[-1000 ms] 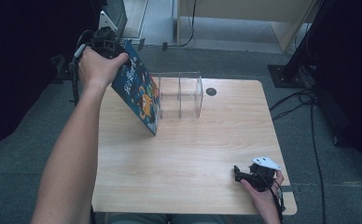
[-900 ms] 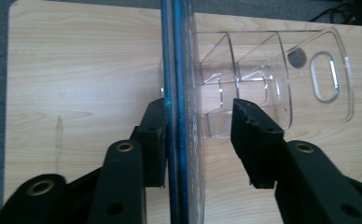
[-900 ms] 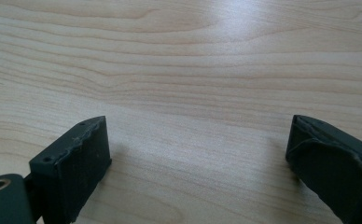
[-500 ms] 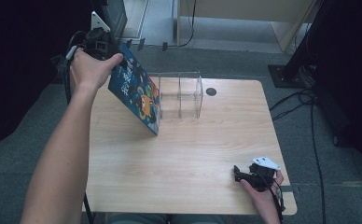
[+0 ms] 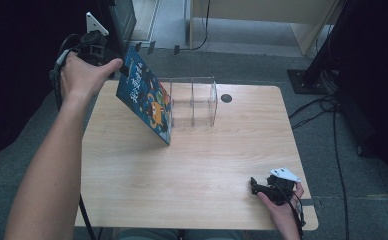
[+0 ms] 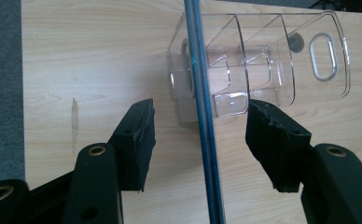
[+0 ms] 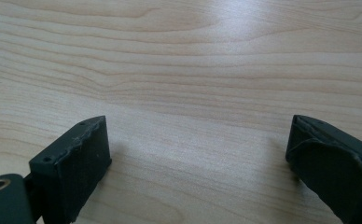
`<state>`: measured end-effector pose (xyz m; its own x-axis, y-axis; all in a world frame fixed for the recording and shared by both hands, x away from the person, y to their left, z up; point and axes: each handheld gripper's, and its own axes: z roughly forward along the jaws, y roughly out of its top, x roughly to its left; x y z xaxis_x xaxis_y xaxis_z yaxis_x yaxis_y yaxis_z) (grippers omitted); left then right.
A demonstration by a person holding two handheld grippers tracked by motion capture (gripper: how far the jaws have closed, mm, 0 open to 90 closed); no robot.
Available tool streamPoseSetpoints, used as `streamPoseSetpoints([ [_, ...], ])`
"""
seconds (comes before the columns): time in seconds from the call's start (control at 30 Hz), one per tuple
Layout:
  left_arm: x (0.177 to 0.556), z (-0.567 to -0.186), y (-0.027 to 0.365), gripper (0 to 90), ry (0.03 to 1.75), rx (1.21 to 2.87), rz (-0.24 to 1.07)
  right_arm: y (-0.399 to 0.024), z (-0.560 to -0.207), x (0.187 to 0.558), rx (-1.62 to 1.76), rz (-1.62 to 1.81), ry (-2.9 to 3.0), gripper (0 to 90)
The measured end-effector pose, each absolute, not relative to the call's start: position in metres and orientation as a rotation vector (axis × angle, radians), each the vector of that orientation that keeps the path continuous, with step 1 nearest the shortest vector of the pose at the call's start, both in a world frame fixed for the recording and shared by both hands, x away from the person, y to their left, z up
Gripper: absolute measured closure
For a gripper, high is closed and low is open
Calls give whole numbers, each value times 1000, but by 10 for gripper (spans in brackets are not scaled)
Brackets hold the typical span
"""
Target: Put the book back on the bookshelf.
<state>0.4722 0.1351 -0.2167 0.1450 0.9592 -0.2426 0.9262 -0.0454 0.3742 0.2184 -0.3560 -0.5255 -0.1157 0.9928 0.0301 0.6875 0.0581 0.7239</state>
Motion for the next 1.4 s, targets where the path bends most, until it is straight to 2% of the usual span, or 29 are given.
streamPoseSetpoints([
  [0.2, 465, -214, 144, 419, 1813, 2005, 56, -356, -525, 219, 1676, 827, 1855, 59],
  [0.47, 452, -202, 166, 299, 1832, 1976, 42, -356, -525, 219, 1678, 826, 1856, 58],
  [0.53, 451, -202, 168, 234, 1839, 1977, 51, -356, -525, 219, 1678, 825, 1856, 59],
  [0.57, 449, -202, 170, 234, 1849, 1988, 54, -356, -525, 219, 1678, 825, 1856, 59],
  [0.77, 440, -204, 178, 0, 1843, 2050, 76, -355, -525, 219, 1678, 825, 1856, 58],
  [0.97, 427, -207, 185, 0, 1846, 2079, 127, -355, -525, 219, 1677, 824, 1855, 59],
  [1.23, 409, -219, 199, 0, 1816, 2076, 45, -355, -525, 219, 1678, 820, 1855, 59],
  [1.4, 400, -225, 210, 0, 1824, 2058, 55, -355, -525, 219, 1678, 820, 1854, 59],
])
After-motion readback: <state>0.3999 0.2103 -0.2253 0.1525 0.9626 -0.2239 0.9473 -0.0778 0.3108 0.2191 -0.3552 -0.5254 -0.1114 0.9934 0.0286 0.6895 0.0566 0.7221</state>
